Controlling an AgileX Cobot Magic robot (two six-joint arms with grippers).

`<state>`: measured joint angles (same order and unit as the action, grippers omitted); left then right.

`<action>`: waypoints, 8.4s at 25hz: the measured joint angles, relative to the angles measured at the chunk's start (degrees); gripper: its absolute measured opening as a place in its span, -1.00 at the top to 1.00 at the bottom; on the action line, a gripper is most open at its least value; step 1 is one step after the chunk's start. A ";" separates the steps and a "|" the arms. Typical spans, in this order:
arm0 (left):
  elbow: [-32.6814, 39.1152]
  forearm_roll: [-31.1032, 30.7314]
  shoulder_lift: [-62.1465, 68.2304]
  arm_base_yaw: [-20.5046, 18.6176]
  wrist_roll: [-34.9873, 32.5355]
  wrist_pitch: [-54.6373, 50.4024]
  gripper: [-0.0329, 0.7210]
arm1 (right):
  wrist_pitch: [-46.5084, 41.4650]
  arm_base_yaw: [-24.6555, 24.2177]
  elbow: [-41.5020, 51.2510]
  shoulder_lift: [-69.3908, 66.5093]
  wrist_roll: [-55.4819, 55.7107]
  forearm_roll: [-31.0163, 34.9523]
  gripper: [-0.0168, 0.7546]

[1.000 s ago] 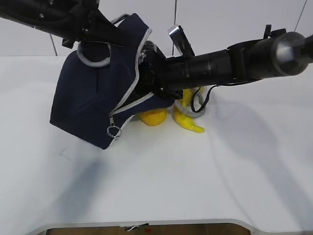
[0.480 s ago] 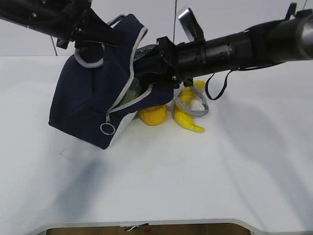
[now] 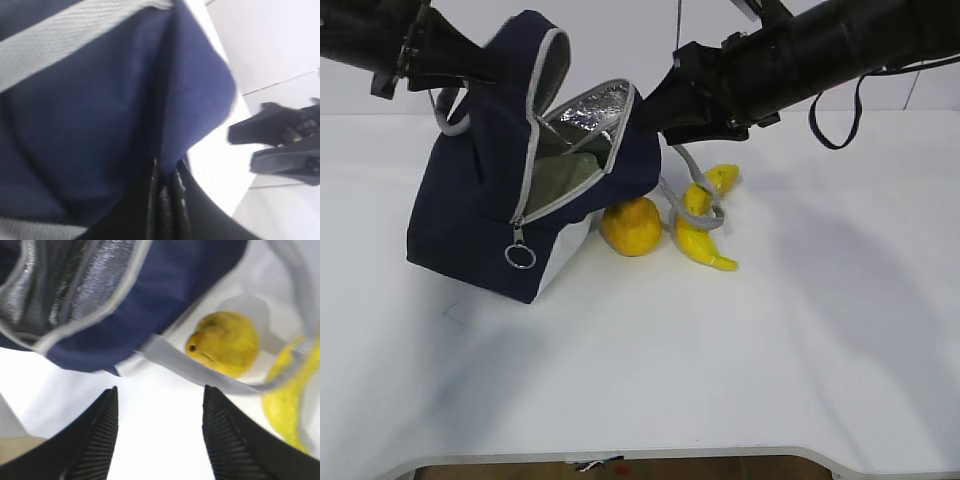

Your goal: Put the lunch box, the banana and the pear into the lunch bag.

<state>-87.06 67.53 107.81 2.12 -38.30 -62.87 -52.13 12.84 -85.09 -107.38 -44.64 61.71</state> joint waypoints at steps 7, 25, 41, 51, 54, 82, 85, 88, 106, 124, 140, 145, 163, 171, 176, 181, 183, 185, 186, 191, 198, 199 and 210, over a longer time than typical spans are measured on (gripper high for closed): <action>-0.04 -8.14 0.00 -5.00 4.63 -1.47 0.88 | 0.92 -0.13 0.00 1.02 6.63 -11.25 -0.19; -0.04 -17.07 0.00 -6.05 10.14 -3.44 0.88 | 18.52 -0.13 -2.23 -8.27 25.26 -22.18 -0.19; -0.04 -17.07 0.00 -6.05 10.16 -3.48 0.88 | 21.80 -0.13 -4.87 -14.68 26.48 -25.16 -0.19; -0.04 -17.07 0.00 -6.05 10.16 -3.57 0.88 | 21.90 0.68 -5.24 -16.39 27.05 -25.16 -0.19; -0.04 -17.07 0.00 -6.05 10.26 -3.69 0.88 | 22.73 1.74 -5.38 -16.52 27.05 -25.22 -0.19; -0.04 -17.64 0.00 -6.05 10.38 -5.18 0.88 | 20.42 2.28 -6.04 -18.47 31.10 -29.87 -0.33; -0.04 -17.75 0.00 -6.05 10.38 -5.18 0.88 | 20.37 2.76 -6.04 -18.47 31.16 -29.94 -0.33; -0.04 -17.92 0.00 -6.05 10.38 -5.18 0.88 | 20.37 2.99 -6.04 -18.47 31.16 -30.01 -0.26; -0.04 -18.14 0.00 -6.05 10.38 -5.72 0.88 | 15.18 2.99 -7.14 -18.47 27.25 -30.94 0.13; -0.04 -12.30 -0.47 -6.05 10.38 -6.17 0.88 | -18.49 2.99 -43.02 -15.26 27.12 -29.79 0.13; -0.04 -5.04 -0.83 -6.05 10.38 -6.28 0.88 | -19.31 9.62 -44.47 -20.90 26.10 -12.34 0.13; -0.04 -3.90 -0.83 -6.05 10.38 -6.28 0.88 | -19.31 10.26 -44.47 -20.90 28.57 -16.23 0.13; -0.04 -3.56 -0.83 -6.05 10.38 -5.22 0.88 | -19.21 10.26 -41.60 -25.13 30.00 -8.32 0.14; -0.04 -3.56 -0.83 -6.05 10.19 -5.98 0.88 | -16.61 10.26 -41.60 -27.55 25.04 -0.36 0.14; -0.04 -3.56 -0.83 -6.05 10.04 -6.22 0.88 | -13.80 10.26 -41.60 -29.23 19.57 4.84 0.14; -0.04 -3.48 -0.83 -6.14 10.04 -6.22 0.88 | -11.73 10.26 -41.60 -29.21 18.69 6.33 0.14; -0.04 -3.48 -0.92 -6.14 9.94 -6.22 0.88 | -11.75 10.26 -41.60 -29.21 19.38 6.56 0.14; -0.04 -3.48 -0.92 -6.14 9.94 -6.33 0.88 | -12.64 10.26 -42.09 -29.35 20.65 6.64 0.14; -0.04 -3.48 -0.92 -6.14 9.94 -6.33 0.88 | -13.49 10.26 -42.48 -29.46 21.59 6.64 0.14; -0.04 -3.32 -0.92 -6.14 9.94 -6.41 0.88 | -16.57 10.15 -45.61 -29.46 25.57 6.32 0.14; -0.40 -2.74 -0.92 -6.27 9.94 -5.84 0.88 | -13.45 10.15 -46.17 -29.46 24.50 7.81 0.14; -0.40 -2.74 -0.92 -6.27 9.94 -5.54 0.88 | -12.79 10.15 -46.17 -29.46 23.86 7.89 0.14; -0.44 -2.26 -0.92 -6.39 9.94 -4.98 0.88 | -10.75 10.15 -46.17 -29.46 24.92 10.20 0.14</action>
<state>-87.50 65.27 106.89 -4.27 -28.36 -67.85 -62.88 22.99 -131.27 -136.84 -19.72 71.90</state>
